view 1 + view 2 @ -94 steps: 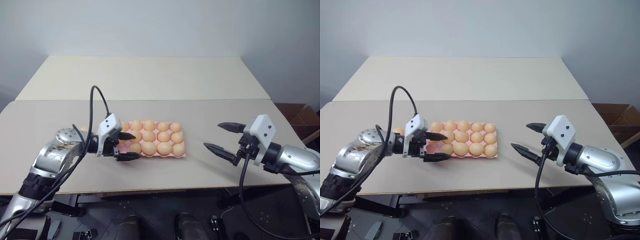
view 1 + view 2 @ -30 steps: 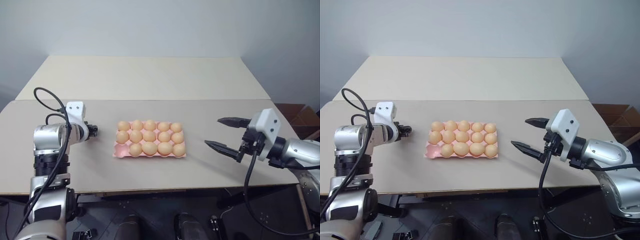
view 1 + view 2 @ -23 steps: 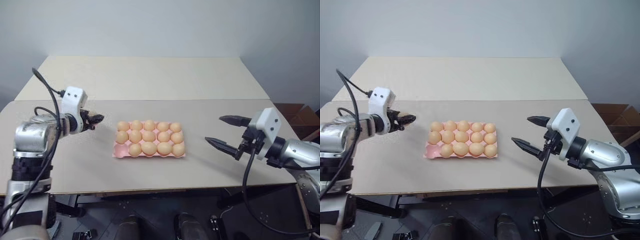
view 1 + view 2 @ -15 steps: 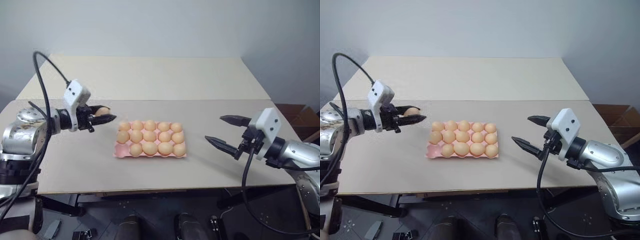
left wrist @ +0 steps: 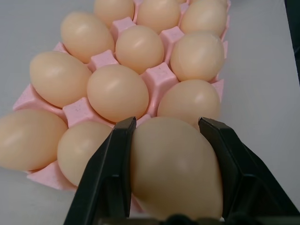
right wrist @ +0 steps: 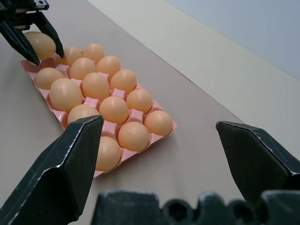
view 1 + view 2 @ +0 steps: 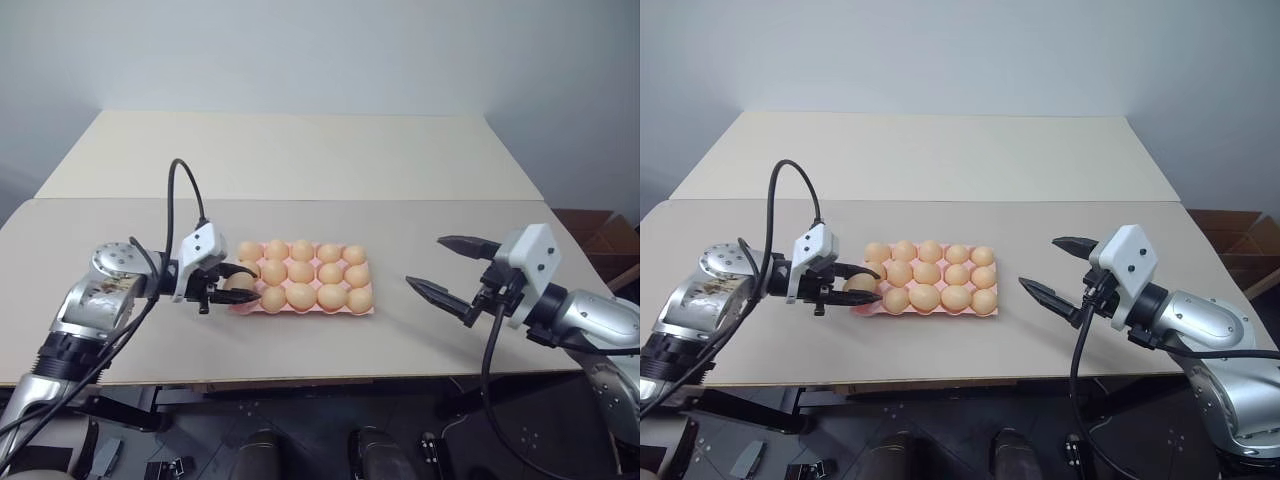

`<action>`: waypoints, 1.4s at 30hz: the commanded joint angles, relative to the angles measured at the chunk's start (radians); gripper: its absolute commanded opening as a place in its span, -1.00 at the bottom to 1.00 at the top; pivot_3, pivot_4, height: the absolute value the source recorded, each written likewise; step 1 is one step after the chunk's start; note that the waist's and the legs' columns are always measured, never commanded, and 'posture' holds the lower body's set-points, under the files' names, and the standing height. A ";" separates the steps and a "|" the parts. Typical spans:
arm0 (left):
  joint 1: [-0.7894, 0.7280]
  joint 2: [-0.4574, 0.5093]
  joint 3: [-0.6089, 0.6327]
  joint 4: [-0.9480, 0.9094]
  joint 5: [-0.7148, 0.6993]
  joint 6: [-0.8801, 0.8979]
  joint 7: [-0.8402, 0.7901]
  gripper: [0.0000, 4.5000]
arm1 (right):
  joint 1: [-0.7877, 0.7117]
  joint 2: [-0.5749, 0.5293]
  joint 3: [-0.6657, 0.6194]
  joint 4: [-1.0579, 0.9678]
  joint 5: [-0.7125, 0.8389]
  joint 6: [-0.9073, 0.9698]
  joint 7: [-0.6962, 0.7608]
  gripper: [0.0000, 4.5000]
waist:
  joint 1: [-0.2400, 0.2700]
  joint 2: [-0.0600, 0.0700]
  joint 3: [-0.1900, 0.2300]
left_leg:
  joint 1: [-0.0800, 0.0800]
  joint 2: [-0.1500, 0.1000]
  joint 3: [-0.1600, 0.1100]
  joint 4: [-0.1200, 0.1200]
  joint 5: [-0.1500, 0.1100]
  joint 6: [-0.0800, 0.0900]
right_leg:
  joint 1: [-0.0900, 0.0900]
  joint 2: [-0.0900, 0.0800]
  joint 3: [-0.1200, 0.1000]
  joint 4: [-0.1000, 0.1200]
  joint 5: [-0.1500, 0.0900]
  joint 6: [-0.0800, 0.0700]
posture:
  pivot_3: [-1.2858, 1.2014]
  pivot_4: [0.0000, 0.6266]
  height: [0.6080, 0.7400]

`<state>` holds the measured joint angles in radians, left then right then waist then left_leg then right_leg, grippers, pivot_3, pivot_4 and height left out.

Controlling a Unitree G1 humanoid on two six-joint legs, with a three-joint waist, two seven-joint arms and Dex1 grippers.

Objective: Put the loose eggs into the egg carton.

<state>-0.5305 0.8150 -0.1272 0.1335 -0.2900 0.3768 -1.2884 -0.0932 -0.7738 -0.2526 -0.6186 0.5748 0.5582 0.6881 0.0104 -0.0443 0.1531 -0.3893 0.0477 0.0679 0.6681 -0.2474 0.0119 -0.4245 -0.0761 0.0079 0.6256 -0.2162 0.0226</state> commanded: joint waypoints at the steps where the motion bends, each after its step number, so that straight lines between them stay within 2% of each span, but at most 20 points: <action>1: -0.020 0.010 0.024 -0.033 -0.026 0.017 -0.026 0.40 | -0.001 -0.016 -0.047 -0.038 0.021 0.008 -0.005 1.00 | 0.000 0.000 0.000 | 0.000 0.000 0.000 0.000 0.000 0.000 | 0.000 0.000 0.000 0.000 0.000 0.000 | 0.03 -0.52 1.00; 5: -0.011 0.031 0.069 -0.058 -0.060 0.044 -0.026 0.98 | -0.001 -0.015 -0.048 -0.041 0.023 0.015 -0.006 1.00 | -0.001 0.000 0.000 | 0.000 0.000 0.000 0.000 0.000 0.000 | 0.000 0.000 0.000 0.000 0.000 0.000 | 0.03 -0.52 1.00; 6: -0.002 0.044 0.088 -0.069 -0.064 0.046 -0.024 0.99 | -0.003 -0.015 -0.047 -0.041 0.023 0.015 -0.005 1.00 | -0.002 0.000 0.000 | 0.000 0.000 0.000 0.000 0.000 0.000 | 0.000 0.000 0.000 0.000 0.000 0.000 | 0.03 -0.52 1.00; 10: 0.032 0.090 0.192 -0.115 -0.126 0.087 -0.011 0.99 | -0.007 -0.018 -0.047 -0.032 0.027 0.012 0.003 1.00 | -0.007 0.000 0.000 | 0.000 0.001 0.000 0.000 0.000 0.000 | 0.000 0.001 0.000 0.000 0.000 0.001 | 0.03 -0.52 1.00; 14: 0.127 0.134 0.374 -0.116 -0.151 0.055 0.050 0.99 | -0.014 -0.032 -0.040 0.001 0.029 0.000 0.039 1.00 | -0.013 0.000 0.000 | 0.001 0.002 0.000 0.000 0.000 0.000 | 0.000 0.001 0.000 0.000 -0.001 0.001 | 0.03 -0.52 1.00; 17: 0.231 0.166 0.517 -0.085 -0.208 -0.019 -0.040 0.99 | -0.042 -0.047 -0.027 0.058 0.013 -0.029 0.079 1.00 | -0.018 0.000 0.000 | 0.001 0.002 0.000 0.000 0.000 0.000 | 0.000 0.000 0.000 0.000 -0.001 0.001 | 0.03 -0.52 1.00; 21: 0.373 0.182 0.644 -0.070 -0.212 -0.070 -0.062 0.99 | -0.088 -0.067 -0.019 0.131 0.002 -0.061 0.136 1.00 | -0.019 0.001 0.000 | 0.002 0.002 0.001 0.000 0.000 0.000 | 0.000 0.000 0.000 0.000 -0.002 -0.001 | 0.03 -0.52 1.00; 25: 0.562 0.157 0.770 -0.163 -0.258 -0.041 -0.065 0.99 | -0.106 -0.090 -0.027 0.185 -0.001 -0.082 0.192 1.00 | -0.021 0.001 0.001 | 0.002 0.003 0.002 -0.001 -0.001 0.001 | -0.001 -0.001 0.000 0.000 -0.002 -0.003 | 0.03 -0.52 1.00; 29: 0.648 0.111 0.792 -0.257 -0.280 -0.024 -0.005 0.99 | -0.115 -0.097 -0.020 0.213 0.001 -0.085 0.220 1.00 | -0.006 0.001 0.001 | 0.002 0.003 0.002 -0.001 -0.001 0.000 | 0.000 -0.002 0.000 0.000 -0.004 -0.005 | 0.03 -0.52 1.00; 42: 0.591 0.123 0.770 -0.275 -0.322 -0.004 0.044 0.99 | -0.173 -0.064 0.049 0.198 -0.036 -0.069 0.174 1.00 | -0.004 0.002 0.001 | 0.002 0.002 0.003 -0.001 -0.001 0.001 | -0.001 0.000 0.000 0.000 -0.002 -0.004 | 0.03 -0.52 1.00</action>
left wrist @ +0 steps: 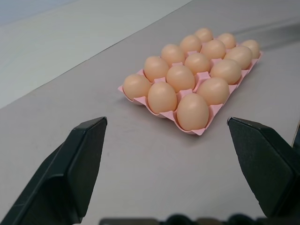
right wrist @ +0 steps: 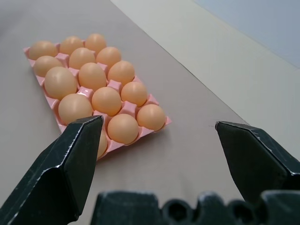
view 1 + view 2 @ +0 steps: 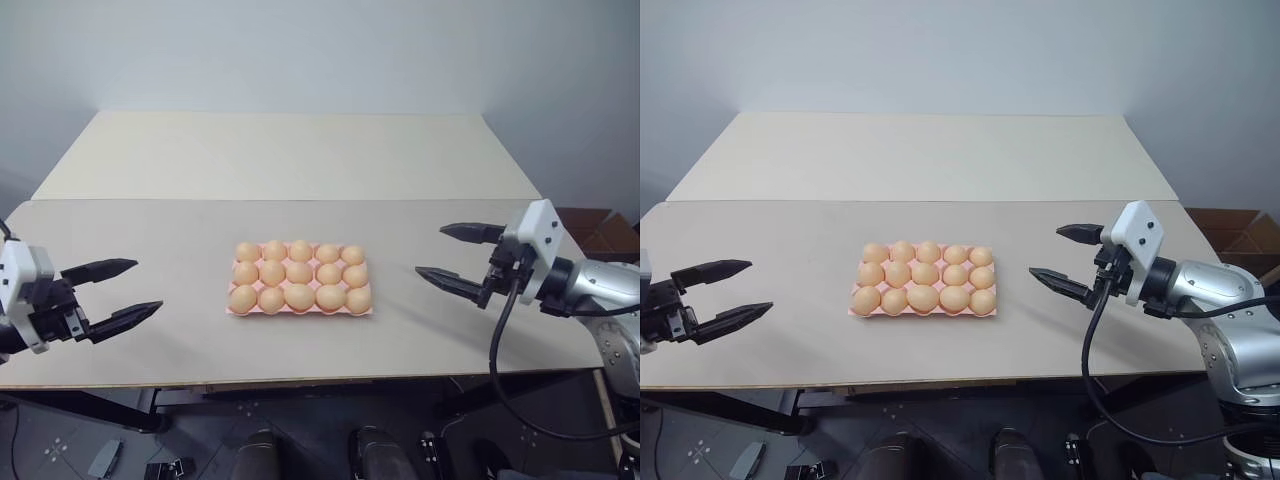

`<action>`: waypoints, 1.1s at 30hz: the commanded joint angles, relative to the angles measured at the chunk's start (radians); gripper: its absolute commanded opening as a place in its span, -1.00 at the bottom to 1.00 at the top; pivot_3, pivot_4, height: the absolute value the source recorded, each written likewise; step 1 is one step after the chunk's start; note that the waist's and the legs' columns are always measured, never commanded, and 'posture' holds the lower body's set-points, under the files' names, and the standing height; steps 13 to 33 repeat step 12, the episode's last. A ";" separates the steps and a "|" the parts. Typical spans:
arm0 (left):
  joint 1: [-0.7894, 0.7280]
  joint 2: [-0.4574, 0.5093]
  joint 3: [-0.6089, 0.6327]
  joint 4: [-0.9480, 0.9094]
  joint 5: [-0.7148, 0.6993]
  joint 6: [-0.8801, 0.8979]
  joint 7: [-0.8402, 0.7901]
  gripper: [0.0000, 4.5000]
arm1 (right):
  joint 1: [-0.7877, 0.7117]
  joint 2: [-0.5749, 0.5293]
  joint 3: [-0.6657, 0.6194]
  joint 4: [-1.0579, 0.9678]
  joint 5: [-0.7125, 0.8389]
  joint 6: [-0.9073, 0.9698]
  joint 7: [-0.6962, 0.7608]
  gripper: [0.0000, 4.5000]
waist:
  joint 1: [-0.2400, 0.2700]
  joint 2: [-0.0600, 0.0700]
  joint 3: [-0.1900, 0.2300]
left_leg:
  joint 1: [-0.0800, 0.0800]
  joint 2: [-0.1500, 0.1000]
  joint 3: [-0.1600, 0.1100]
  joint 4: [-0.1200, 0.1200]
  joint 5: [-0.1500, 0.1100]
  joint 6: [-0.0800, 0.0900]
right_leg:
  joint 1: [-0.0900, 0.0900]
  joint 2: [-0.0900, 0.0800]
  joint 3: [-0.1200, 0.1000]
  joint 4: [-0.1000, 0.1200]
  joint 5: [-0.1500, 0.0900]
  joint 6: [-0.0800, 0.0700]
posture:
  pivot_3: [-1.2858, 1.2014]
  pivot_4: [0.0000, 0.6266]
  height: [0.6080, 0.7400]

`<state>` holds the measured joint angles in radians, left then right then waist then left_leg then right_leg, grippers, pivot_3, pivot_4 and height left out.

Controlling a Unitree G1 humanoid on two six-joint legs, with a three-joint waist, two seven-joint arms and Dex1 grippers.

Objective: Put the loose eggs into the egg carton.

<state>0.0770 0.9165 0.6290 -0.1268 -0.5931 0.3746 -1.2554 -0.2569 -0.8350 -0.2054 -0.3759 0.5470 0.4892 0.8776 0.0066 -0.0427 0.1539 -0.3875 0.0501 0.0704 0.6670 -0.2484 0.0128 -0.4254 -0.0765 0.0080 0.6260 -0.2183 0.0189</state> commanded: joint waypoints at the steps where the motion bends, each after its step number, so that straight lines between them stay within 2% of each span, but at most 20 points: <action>1: -0.017 0.024 0.019 -0.025 -0.020 0.005 0.022 0.99 | -0.012 -0.007 0.002 -0.045 -0.010 0.000 -0.014 1.00 | 0.000 0.000 0.000 | 0.000 0.000 0.000 0.000 0.000 0.000 | 0.000 0.000 0.000 0.000 0.000 0.000 | 0.03 -0.52 1.00; 8: 0.054 -0.004 0.081 -0.121 -0.068 0.041 0.059 0.99 | -0.047 0.000 0.023 -0.021 -0.020 0.005 -0.015 1.00 | -0.005 0.000 0.000 | 0.001 0.000 0.000 0.000 0.000 0.000 | 0.000 0.000 0.000 0.000 -0.001 -0.003 | 0.03 -0.52 1.00; 12: 0.048 -0.024 0.064 -0.140 -0.067 0.033 0.103 0.99 | -0.081 -0.016 0.009 0.016 -0.002 0.011 0.011 1.00 | -0.006 0.000 0.000 | 0.001 0.000 0.000 0.000 0.000 0.000 | 0.000 0.000 0.000 0.000 0.000 -0.001 | 0.03 -0.52 1.00; 33: 0.048 -0.024 0.064 -0.140 -0.067 0.033 0.103 0.99 | -0.081 -0.016 0.009 0.016 -0.002 0.011 0.011 1.00 | -0.006 0.000 0.000 | 0.001 0.000 0.000 0.000 0.000 0.000 | 0.000 0.000 0.000 0.000 0.000 -0.001 | 0.03 -0.52 1.00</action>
